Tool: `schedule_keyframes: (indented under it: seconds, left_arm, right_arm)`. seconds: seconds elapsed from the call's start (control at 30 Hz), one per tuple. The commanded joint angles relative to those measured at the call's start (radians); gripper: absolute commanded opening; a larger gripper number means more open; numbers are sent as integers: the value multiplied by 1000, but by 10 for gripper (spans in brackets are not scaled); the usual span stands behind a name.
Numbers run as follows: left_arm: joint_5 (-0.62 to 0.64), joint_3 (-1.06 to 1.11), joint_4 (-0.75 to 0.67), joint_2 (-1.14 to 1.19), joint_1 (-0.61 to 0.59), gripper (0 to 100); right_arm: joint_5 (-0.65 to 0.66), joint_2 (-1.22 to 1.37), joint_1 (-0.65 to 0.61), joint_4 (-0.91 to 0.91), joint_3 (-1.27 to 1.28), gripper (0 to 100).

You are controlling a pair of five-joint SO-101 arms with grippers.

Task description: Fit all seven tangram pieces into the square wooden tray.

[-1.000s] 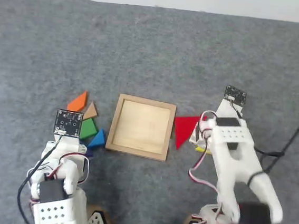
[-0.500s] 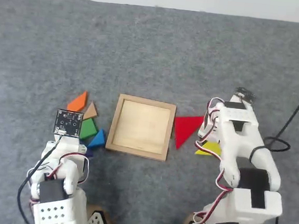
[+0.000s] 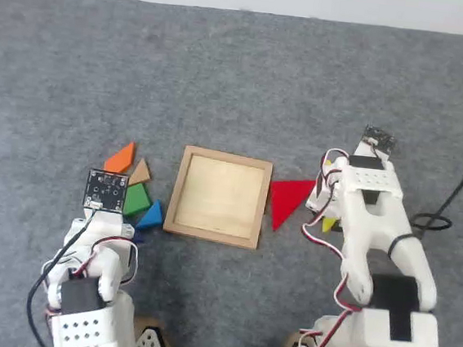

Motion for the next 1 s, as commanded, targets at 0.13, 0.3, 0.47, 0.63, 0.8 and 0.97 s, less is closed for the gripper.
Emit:
schedule_keyframes:
  seconds: [0.13, 0.3, 0.47, 0.63, 0.8, 0.97]
  left_arm:
    - [6, -8, 6, -20, 6, 15]
    - [6, -8, 6, -20, 6, 15]
    - [6, -8, 6, -20, 6, 15]
    - [6, -8, 6, -20, 6, 15]
    - [6, -8, 6, -20, 6, 15]
    - [6, -8, 6, -20, 6, 15]
  right_arm:
    - [18, -84, -5, 16, -40, 72]
    - [40, -91, -15, 10, -48, 78]
    - [446, -85, -18, 31, -98, 223]
    - [471, -81, -18, 2, -114, 359]
    - [578, -12, -16, -51, -129, 362]
    - [671, 145, -18, -62, -181, 362]
